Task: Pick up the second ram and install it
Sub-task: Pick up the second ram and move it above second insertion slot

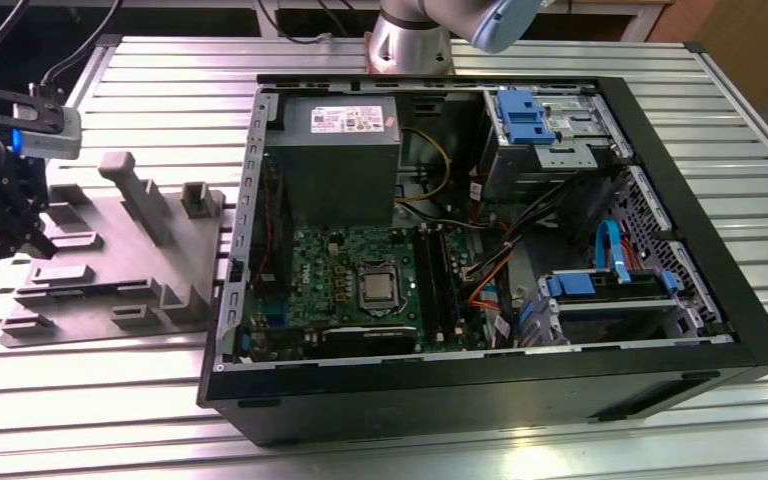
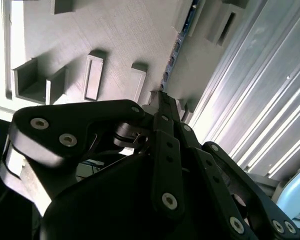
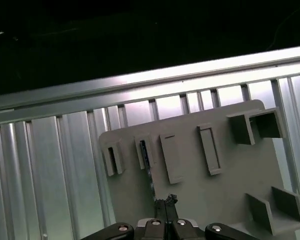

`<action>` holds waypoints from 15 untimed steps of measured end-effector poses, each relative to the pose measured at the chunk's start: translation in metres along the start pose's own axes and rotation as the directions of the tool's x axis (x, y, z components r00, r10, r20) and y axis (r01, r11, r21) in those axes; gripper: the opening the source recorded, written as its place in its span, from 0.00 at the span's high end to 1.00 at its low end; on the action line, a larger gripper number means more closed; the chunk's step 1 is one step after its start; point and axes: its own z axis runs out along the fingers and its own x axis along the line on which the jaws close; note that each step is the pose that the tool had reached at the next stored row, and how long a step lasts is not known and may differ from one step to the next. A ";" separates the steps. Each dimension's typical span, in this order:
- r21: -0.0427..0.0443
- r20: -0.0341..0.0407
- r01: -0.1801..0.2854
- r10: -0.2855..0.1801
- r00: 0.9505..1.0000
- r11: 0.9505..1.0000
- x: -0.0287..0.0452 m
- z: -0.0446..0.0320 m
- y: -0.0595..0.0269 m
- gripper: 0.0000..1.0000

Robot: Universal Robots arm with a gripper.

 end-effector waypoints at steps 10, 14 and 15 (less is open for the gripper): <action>0.001 -0.002 0.070 -0.070 0.998 0.998 0.0000 0.0023 -0.0001 0.90; 0.002 -0.003 0.122 -0.122 0.992 0.992 0.0001 0.0050 -0.0002 0.90; 0.002 -0.003 0.122 -0.122 0.992 0.992 0.0004 0.0061 -0.0002 0.90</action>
